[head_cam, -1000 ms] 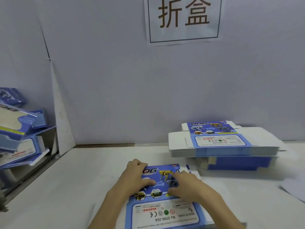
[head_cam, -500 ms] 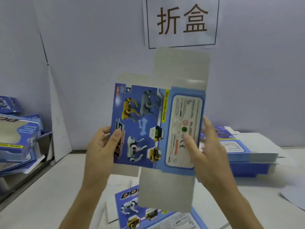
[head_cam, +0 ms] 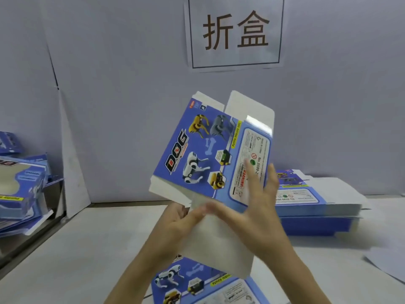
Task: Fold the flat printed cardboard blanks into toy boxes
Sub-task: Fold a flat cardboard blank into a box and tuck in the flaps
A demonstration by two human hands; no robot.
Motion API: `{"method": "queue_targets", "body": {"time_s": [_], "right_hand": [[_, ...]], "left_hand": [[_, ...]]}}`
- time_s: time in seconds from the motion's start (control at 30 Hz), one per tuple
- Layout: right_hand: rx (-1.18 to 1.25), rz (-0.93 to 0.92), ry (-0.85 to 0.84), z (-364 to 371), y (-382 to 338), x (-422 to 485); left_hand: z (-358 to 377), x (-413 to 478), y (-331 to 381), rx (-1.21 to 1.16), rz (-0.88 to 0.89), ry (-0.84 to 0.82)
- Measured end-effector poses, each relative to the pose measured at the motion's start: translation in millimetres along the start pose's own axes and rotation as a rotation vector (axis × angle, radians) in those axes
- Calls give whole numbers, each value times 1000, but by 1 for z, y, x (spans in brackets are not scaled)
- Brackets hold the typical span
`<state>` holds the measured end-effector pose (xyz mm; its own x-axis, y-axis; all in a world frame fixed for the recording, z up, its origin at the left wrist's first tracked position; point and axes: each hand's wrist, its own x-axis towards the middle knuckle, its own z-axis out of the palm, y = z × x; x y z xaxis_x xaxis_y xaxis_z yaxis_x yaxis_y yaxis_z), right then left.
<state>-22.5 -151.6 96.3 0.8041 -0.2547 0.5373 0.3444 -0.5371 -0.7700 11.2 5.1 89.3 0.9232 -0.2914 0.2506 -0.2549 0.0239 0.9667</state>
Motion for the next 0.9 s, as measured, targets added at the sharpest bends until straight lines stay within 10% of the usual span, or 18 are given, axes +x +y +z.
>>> {"method": "queue_targets", "body": {"time_s": [0.37,0.53,0.7,0.9], "right_hand": [[-330,-244,256,-3,13,1],[-264,-421,225,-14,6,4],[-255,-563,234,4,3,-3],[-403,-670,164,5,8,-3]], "left_hand": [[-17,6,1,167,175,94],[-32,5,10,25,88,11],[-42,-3,14,-350,-45,-450],[-38,0,15,-519,5,-307]]}}
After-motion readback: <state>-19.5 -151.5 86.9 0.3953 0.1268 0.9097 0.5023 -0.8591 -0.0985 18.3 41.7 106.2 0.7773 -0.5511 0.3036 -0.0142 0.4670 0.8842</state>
